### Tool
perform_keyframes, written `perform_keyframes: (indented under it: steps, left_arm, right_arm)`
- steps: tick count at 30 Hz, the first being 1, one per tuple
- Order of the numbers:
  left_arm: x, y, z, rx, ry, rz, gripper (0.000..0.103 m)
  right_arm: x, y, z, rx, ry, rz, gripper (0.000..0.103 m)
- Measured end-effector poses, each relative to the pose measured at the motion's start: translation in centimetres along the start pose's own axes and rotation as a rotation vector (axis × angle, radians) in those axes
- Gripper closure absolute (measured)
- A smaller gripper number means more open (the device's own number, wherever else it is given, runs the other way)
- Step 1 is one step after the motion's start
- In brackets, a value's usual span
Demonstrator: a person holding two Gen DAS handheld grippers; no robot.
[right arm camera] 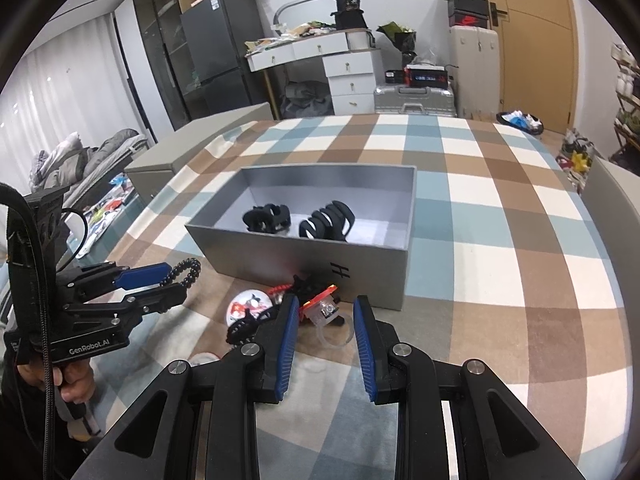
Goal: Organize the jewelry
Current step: 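Grasp the black beaded coil with the left tool while the right grasps the red-and-clear hair tie, then lower both held items into the gray box and open both tools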
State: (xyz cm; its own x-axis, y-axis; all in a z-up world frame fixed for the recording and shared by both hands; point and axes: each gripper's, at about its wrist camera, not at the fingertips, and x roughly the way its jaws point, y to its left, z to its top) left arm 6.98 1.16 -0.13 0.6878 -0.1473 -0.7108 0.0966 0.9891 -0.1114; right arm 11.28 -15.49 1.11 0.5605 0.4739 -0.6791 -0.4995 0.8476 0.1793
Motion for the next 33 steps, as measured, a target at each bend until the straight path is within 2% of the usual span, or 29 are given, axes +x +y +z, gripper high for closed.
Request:
perform_keyframes:
  steps: [11, 17, 33]
  left_arm:
    - [-1.8, 0.4, 2.0, -0.026, -0.121, -0.022, 0.069]
    - [-1.7, 0.7, 3.1, -0.054, -0.151, -0.052, 0.069]
    - [-0.9, 0.7, 5.1, -0.085, -0.192, -0.068, 0.069]
  right_arm:
    - [-1.9, -0.1, 1.3, 0.021, -0.101, 0.026, 0.076]
    - [-2.3, -0.5, 2.1, 0.043, -0.13, 0.039, 0.076]
    - [-1.9, -2.1, 4.4, 0.09, -0.177, 0.047, 0.076]
